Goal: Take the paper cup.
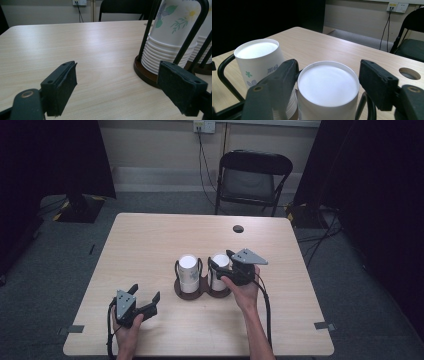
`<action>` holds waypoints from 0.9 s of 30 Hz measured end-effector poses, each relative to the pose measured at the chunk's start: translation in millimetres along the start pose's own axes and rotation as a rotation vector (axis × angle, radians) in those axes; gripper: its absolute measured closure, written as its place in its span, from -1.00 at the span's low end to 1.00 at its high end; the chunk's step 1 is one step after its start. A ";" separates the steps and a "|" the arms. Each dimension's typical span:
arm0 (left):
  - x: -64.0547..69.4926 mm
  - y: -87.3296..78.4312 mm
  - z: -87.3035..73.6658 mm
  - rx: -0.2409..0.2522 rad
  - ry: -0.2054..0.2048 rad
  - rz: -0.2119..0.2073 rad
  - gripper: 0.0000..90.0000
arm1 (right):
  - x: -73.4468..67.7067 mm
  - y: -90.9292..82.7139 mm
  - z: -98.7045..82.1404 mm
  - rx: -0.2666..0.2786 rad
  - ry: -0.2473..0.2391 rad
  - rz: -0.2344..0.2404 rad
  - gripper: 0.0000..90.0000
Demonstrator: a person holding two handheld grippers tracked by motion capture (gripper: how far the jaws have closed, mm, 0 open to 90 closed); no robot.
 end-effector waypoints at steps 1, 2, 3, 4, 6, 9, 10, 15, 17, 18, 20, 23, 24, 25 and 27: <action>-0.2 0.0 0.0 -0.001 0.002 0.000 -0.64 | -0.3 0.3 -0.5 0.000 -0.001 -0.001 -0.32; -0.3 -0.1 0.0 -0.001 0.001 -0.001 -0.64 | -0.4 0.5 -0.8 0.000 -0.004 0.002 -0.31; -0.3 -0.1 0.0 -0.001 0.001 -0.001 -0.64 | -0.9 0.9 -1.3 -0.004 -0.006 0.003 -0.31; -0.4 -0.2 0.0 0.000 0.001 -0.002 -0.64 | -1.1 1.7 -1.9 -0.006 -0.009 0.002 -0.31; -0.3 -0.3 0.0 0.000 0.001 -0.002 -0.64 | -0.8 2.7 -2.5 -0.010 -0.010 0.010 -0.30; -0.2 -0.3 0.0 0.001 0.001 -0.002 -0.64 | -0.3 3.3 -3.3 -0.013 -0.006 0.004 -0.29; -0.3 -0.3 0.0 0.000 0.001 -0.003 -0.64 | -0.1 3.6 -3.7 -0.012 -0.005 0.004 -0.28; -0.5 -0.6 -0.1 0.002 -0.003 -0.004 -0.64 | 0.5 3.7 -5.5 -0.015 -0.006 0.000 -0.28; -0.5 -0.6 -0.1 0.002 -0.002 -0.003 -0.64 | 0.5 3.4 -6.6 -0.016 -0.007 -0.002 -0.27; -0.4 -0.6 -0.1 0.002 -0.002 -0.004 -0.64 | 0.4 3.3 -7.0 -0.017 -0.008 -0.004 -0.27; -0.5 -0.7 -0.1 0.003 -0.002 -0.002 -0.64 | 0.0 3.5 -7.5 -0.018 -0.009 -0.003 -0.25; -0.5 -0.6 -0.1 0.002 -0.002 -0.002 -0.64 | -0.4 3.8 -7.4 -0.020 -0.015 -0.003 -0.22; -0.5 -0.7 -0.1 0.003 -0.002 -0.004 -0.64 | -0.5 3.8 -7.3 -0.022 -0.017 -0.003 -0.22; -0.3 -0.7 -0.1 0.002 -0.001 -0.004 -0.64 | -0.5 3.8 -7.2 -0.022 -0.016 -0.002 -0.21; -0.3 -0.7 -0.1 0.003 -0.001 -0.004 -0.64 | -0.6 4.1 -6.7 -0.022 -0.019 -0.001 -0.21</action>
Point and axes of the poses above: each handheld gripper's, and its own axes: y roughly forward along the jaws, z roughly out of its top, x roughly to its right, the point moved 1 cm from there along y, roughly forward along the jaws, and after that the axes turned 9 degrees about x, right-handed, at the moved point
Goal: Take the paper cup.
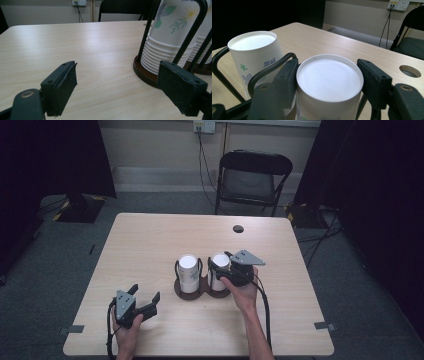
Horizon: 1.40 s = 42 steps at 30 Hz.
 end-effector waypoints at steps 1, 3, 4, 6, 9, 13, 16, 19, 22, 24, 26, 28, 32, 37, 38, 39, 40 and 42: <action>0.0 0.0 0.0 0.000 0.001 -0.001 -0.64 | -0.1 -0.1 0.3 -0.002 -0.001 -0.001 -0.20; 0.2 0.1 0.0 -0.002 0.003 -0.001 -0.64 | -0.1 -0.1 1.1 -0.003 -0.002 -0.001 -0.20; 0.2 0.2 0.0 -0.003 0.004 -0.002 -0.64 | 0.0 -0.3 1.5 0.000 0.000 -0.001 -0.20; 0.1 0.3 0.1 -0.003 0.002 -0.002 -0.64 | 0.2 -0.6 2.4 0.005 0.003 0.000 -0.20; 0.4 0.3 0.0 -0.003 0.001 -0.003 -0.64 | 0.1 -1.5 4.6 0.011 0.004 -0.003 -0.19; 0.6 0.5 0.1 -0.009 0.008 -0.006 -0.64 | 0.2 -3.1 7.8 0.020 0.004 -0.001 -0.19; 1.0 0.6 0.1 -0.007 0.011 -0.009 -0.64 | 1.0 -4.4 9.6 0.026 0.011 0.001 -0.19; 1.4 0.4 0.1 -0.009 0.018 -0.014 -0.64 | 1.5 -5.5 11.2 0.031 0.010 -0.001 -0.18; 1.7 0.4 0.1 -0.009 0.022 -0.015 -0.65 | 1.7 -6.0 12.9 0.037 0.012 0.007 -0.18; 2.0 0.3 0.1 -0.008 0.028 -0.015 -0.65 | 2.4 -6.4 14.5 0.037 0.012 0.004 -0.18; 3.2 0.2 0.0 -0.007 0.039 -0.020 -0.65 | 2.6 -7.1 15.8 0.036 0.012 0.005 -0.18; 3.4 0.1 0.0 -0.005 0.043 -0.024 -0.65 | 2.2 -7.5 16.0 0.034 0.011 0.006 -0.18; 2.7 0.1 0.0 -0.005 0.032 -0.026 -0.65 | 2.3 -8.3 17.8 0.035 0.017 0.010 -0.18; 3.1 0.1 0.0 -0.005 0.036 -0.023 -0.64 | 0.6 -8.8 22.8 0.028 0.001 0.005 -0.18; 3.1 0.0 0.0 -0.005 0.037 -0.020 -0.64 | 0.6 -8.9 24.0 0.027 0.000 0.003 -0.18; 3.2 0.0 0.0 -0.004 0.038 -0.020 -0.64 | 0.8 -9.1 25.0 0.030 0.001 0.003 -0.18; 3.2 0.0 0.0 -0.005 0.039 -0.019 -0.64 | 1.1 -9.4 25.9 0.032 0.005 0.002 -0.18; 3.4 0.0 0.0 -0.005 0.041 -0.022 -0.64 | 1.4 -9.3 27.9 0.036 0.008 0.003 -0.17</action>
Point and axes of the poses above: each handheld gripper's, and its own axes: y roughly forward along the jaws, z roughly out of its top, x roughly to its right, the point moved 1 cm from there along y, roughly forward along the jaws, and after that the axes turned 9 degrees about x, right-handed, at the moved point
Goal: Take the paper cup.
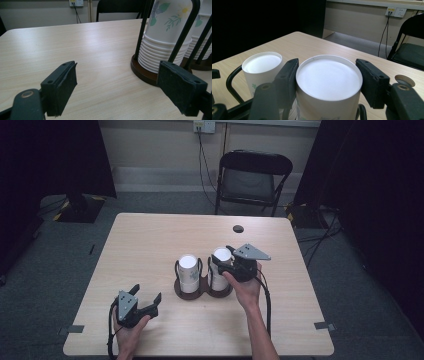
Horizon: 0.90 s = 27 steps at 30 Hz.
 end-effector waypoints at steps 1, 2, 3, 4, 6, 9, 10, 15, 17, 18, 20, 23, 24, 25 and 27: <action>0.1 0.0 0.0 0.000 0.001 0.000 -0.64 | 0.3 -0.1 1.2 0.004 0.002 0.000 -0.17; 0.1 -0.1 0.0 0.001 0.001 0.000 -0.64 | 0.5 -0.4 2.3 0.005 0.004 -0.002 -0.17; 0.2 -0.2 0.0 0.002 0.002 -0.003 -0.64 | 0.7 -0.8 3.6 0.008 0.007 -0.002 -0.17; 0.3 -0.3 0.0 0.005 0.001 0.002 -0.65 | 1.0 -0.9 5.0 0.012 0.004 -0.002 -0.17; 0.1 -0.3 0.0 0.004 -0.002 0.001 -0.65 | 1.2 -0.9 7.1 0.005 0.005 -0.016 -0.17; -0.3 -0.2 0.0 0.003 -0.005 0.000 -0.64 | 2.0 -1.5 9.8 0.008 0.019 -0.023 -0.17; -0.4 -0.3 -0.1 0.003 -0.007 0.001 -0.65 | 1.9 -2.0 10.7 0.009 0.020 -0.022 -0.17; -0.5 -0.2 0.0 0.000 -0.016 -0.015 -0.64 | 2.7 -4.3 15.2 0.028 0.031 -0.019 -0.17; -0.8 -0.4 0.0 0.000 -0.019 -0.016 -0.58 | 2.5 -4.3 17.4 0.030 0.023 -0.018 -0.17; -0.8 -0.3 0.0 -0.001 -0.018 -0.017 -0.57 | 2.2 -4.7 18.4 0.029 0.027 -0.019 -0.17; -1.0 -0.3 0.0 -0.001 -0.019 -0.021 -0.59 | 2.4 -4.9 20.1 0.033 0.033 -0.018 -0.17; -1.4 -0.2 0.0 -0.003 -0.025 -0.027 -0.58 | 2.0 -5.6 22.7 0.038 0.031 -0.015 -0.17; -1.8 -0.1 -0.1 -0.001 -0.029 -0.029 -0.58 | 1.6 -5.8 23.5 0.037 0.034 -0.015 -0.17; -2.1 0.0 0.0 -0.002 -0.033 -0.030 -0.58 | 1.4 -5.7 24.3 0.037 0.030 -0.014 -0.17; -2.5 0.2 0.0 -0.004 -0.036 -0.031 -0.57 | 1.5 -5.6 25.6 0.034 0.027 -0.012 -0.17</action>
Point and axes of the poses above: each handheld gripper's, and its own axes: y roughly forward along the jaws, z roughly out of its top, x roughly to its right, the point moved 1 cm from there along y, roughly forward along the jaws, and after that the axes turned 9 degrees about x, right-handed, at the moved point
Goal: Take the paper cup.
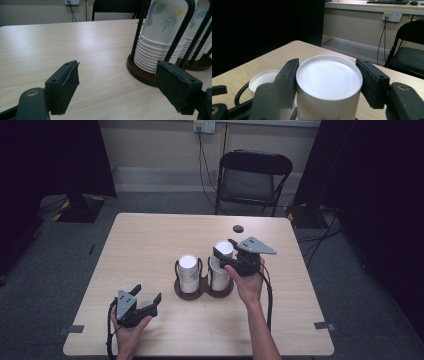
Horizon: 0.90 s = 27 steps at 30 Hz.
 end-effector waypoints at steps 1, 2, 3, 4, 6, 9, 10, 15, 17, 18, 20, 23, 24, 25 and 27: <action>0.0 0.2 0.0 -0.002 -0.001 -0.002 -0.56 | -0.4 -0.2 0.5 0.003 0.004 -0.002 -0.17; 0.0 0.3 0.0 -0.003 -0.001 -0.007 -0.54 | -0.3 -0.3 1.0 0.007 0.002 -0.002 -0.17; -0.1 0.3 0.0 -0.002 -0.001 -0.009 -0.54 | -0.4 -0.8 1.4 0.006 0.008 -0.002 -0.17; -0.5 0.4 0.1 -0.005 -0.003 -0.012 -0.54 | -0.2 -1.0 1.9 0.010 0.009 -0.002 -0.17; -1.9 0.7 0.1 -0.007 -0.016 -0.026 -0.54 | 0.1 -1.9 2.9 0.010 0.012 -0.007 -0.17; -2.9 1.1 0.2 -0.009 -0.025 -0.032 -0.51 | 1.7 -3.5 5.4 0.019 0.016 -0.011 -0.17; -2.8 1.0 0.2 -0.007 -0.022 -0.035 -0.50 | 2.1 -4.1 6.3 0.020 0.017 -0.010 -0.17; -1.7 0.9 0.2 -0.001 -0.013 -0.060 -0.48 | 4.0 -7.4 10.4 0.033 0.027 -0.009 -0.17; -2.1 1.3 0.3 -0.003 -0.016 -0.066 -0.46 | 3.8 -8.6 11.3 0.037 0.036 -0.006 -0.17; -2.1 1.8 0.3 -0.008 -0.018 -0.074 -0.45 | 3.8 -8.7 11.7 0.040 0.033 -0.004 -0.17; -2.2 2.0 0.9 -0.008 -0.020 -0.078 -0.47 | 2.8 -9.9 13.0 0.044 0.042 -0.004 -0.17; -2.9 2.0 1.3 -0.004 -0.040 -0.093 -0.48 | -1.8 -15.2 18.5 0.066 0.035 0.001 -0.17; -3.6 2.2 1.8 -0.003 -0.042 -0.097 -0.48 | -3.1 -16.5 20.4 0.068 0.042 0.007 -0.17; -3.4 2.1 2.2 0.002 -0.048 -0.095 -0.46 | -3.6 -17.8 22.6 0.073 0.039 0.005 -0.17; -3.4 1.8 3.0 0.008 -0.051 -0.093 -0.34 | -4.3 -20.2 25.0 0.076 0.041 0.003 -0.17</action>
Point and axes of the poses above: each handheld gripper's, and its own axes: y roughly forward along the jaws, z roughly out of its top, x roughly to its right, the point moved 1 cm from there along y, roughly forward along the jaws, and after that the axes turned 9 degrees about x, right-handed, at the moved point
